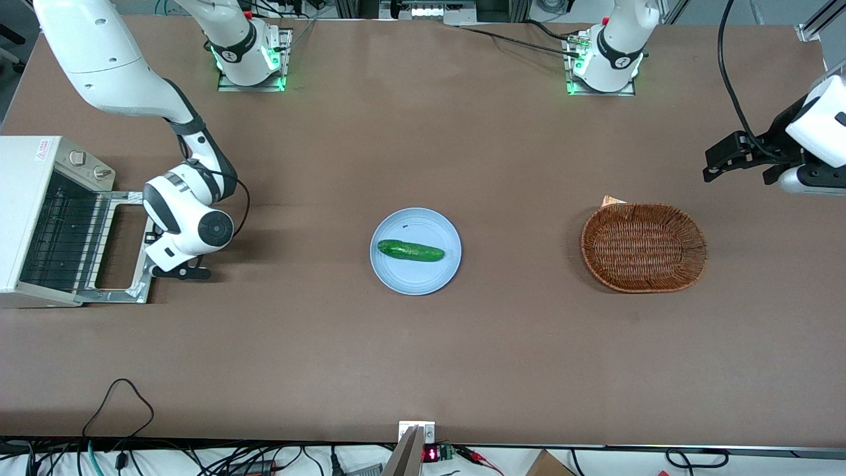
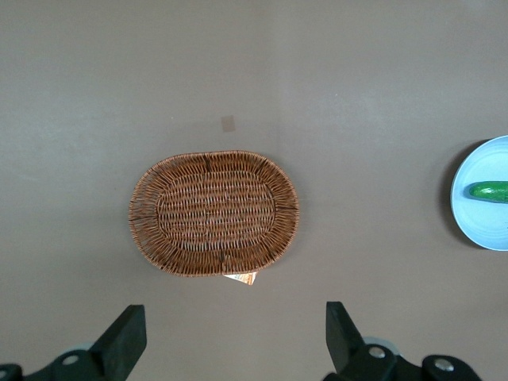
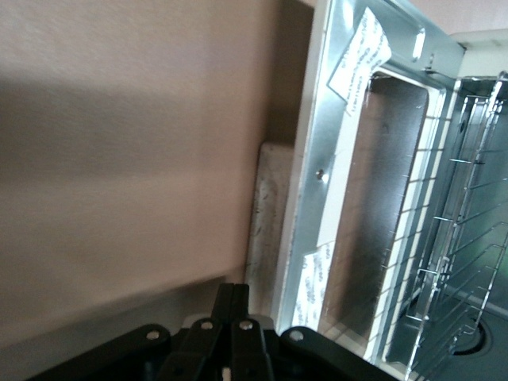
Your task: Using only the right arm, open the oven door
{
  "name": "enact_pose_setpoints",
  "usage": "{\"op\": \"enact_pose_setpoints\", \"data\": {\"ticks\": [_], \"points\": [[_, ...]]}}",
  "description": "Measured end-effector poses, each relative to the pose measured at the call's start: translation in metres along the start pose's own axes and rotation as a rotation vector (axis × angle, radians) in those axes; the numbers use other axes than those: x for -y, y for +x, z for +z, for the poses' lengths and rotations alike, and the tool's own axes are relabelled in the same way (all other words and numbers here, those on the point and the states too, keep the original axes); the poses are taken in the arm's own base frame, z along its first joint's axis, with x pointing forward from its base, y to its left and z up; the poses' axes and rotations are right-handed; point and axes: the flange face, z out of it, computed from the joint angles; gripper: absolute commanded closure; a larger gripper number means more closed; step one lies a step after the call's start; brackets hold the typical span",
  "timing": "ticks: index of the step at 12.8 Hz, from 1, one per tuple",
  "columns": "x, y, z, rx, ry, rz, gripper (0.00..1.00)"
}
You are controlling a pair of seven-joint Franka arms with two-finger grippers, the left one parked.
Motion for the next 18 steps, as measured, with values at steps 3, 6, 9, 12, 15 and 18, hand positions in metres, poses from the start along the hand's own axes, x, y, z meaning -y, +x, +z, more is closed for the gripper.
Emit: {"op": "enact_pose_setpoints", "data": {"ticks": [3, 6, 9, 12, 15, 18], "points": [[0.004, 0.002, -0.008, 0.016, 0.033, 0.015, 0.16], [-0.011, 0.014, -0.033, 0.083, 0.124, 0.025, 0.0], [-0.046, 0.024, -0.085, 0.16, 0.223, 0.03, 0.0], [-0.092, 0.03, -0.142, 0.242, 0.349, 0.034, 0.0], [-0.133, 0.029, -0.185, 0.261, 0.486, 0.024, 0.0], [-0.173, 0.019, -0.216, 0.249, 0.662, 0.086, 0.0]]}}
